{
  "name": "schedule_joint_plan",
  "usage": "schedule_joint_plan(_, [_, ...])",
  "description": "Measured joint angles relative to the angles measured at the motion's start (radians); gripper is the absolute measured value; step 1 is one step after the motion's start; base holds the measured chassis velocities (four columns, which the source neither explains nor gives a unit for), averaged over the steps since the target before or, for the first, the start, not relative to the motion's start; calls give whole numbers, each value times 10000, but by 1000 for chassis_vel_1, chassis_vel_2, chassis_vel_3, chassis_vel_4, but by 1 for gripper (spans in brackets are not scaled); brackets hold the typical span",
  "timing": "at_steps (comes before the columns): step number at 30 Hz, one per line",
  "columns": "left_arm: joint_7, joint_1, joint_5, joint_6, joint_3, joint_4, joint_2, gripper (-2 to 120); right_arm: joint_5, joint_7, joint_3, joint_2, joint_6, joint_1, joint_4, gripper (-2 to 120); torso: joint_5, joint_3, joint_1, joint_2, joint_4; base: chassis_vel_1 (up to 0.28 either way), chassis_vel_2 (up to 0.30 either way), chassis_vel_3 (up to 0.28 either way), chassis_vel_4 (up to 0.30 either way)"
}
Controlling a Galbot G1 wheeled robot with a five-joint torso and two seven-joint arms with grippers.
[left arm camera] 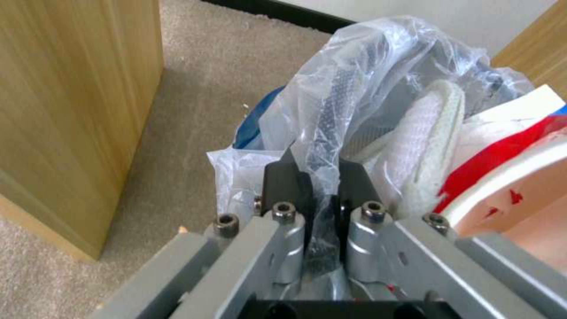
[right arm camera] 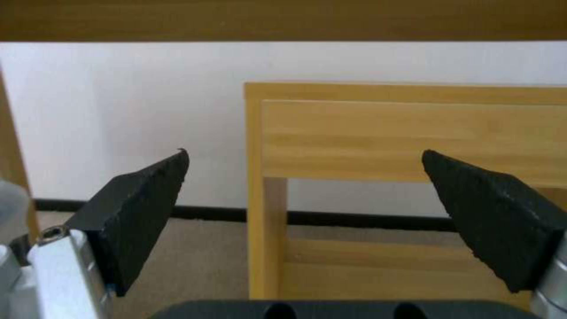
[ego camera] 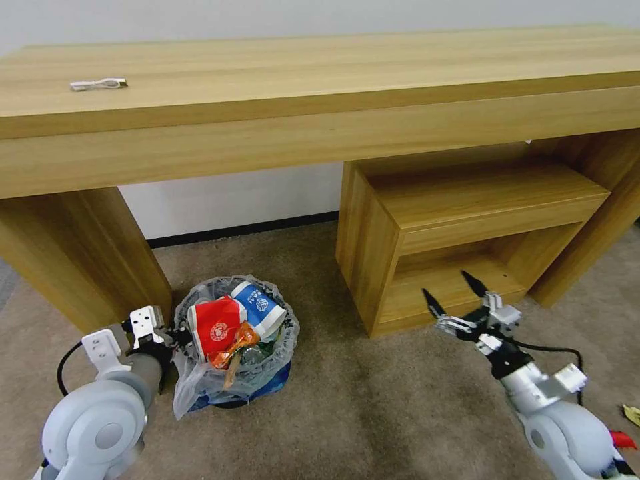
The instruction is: Pick up the trash bin and place the garbage on the floor into it.
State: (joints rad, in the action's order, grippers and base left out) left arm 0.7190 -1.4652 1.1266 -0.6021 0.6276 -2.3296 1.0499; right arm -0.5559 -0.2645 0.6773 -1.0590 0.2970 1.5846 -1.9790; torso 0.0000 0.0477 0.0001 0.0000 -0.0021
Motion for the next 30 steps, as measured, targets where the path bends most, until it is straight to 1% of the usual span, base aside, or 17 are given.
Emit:
schedule_joint_plan(3, [-102,-39,-63,2,8,-40,43,3,42,15,305,-248,-21,193,-445,100,-2,1,0,0,2,0,0,0,0])
schedule_joint_plan(7, [-134,-59,-94,19,32,-49,45,3,52,-11,439,-283,-23,318,-664,100,-2,1,0,0,1,0,0,0,0])
schedule_joint_plan(20, [-186,-159,-163,26,37,-114,46,3,88,58,269,-439,24,197,-527,100,-1,1,0,0,3,-3,-5,-3,-3])
schedule_joint_plan(30, [-222,-116,-146,36,-16,-125,46,3,101,80,347,-441,3,121,-299,100,0,1,0,0,1,-85,-76,-82,-65])
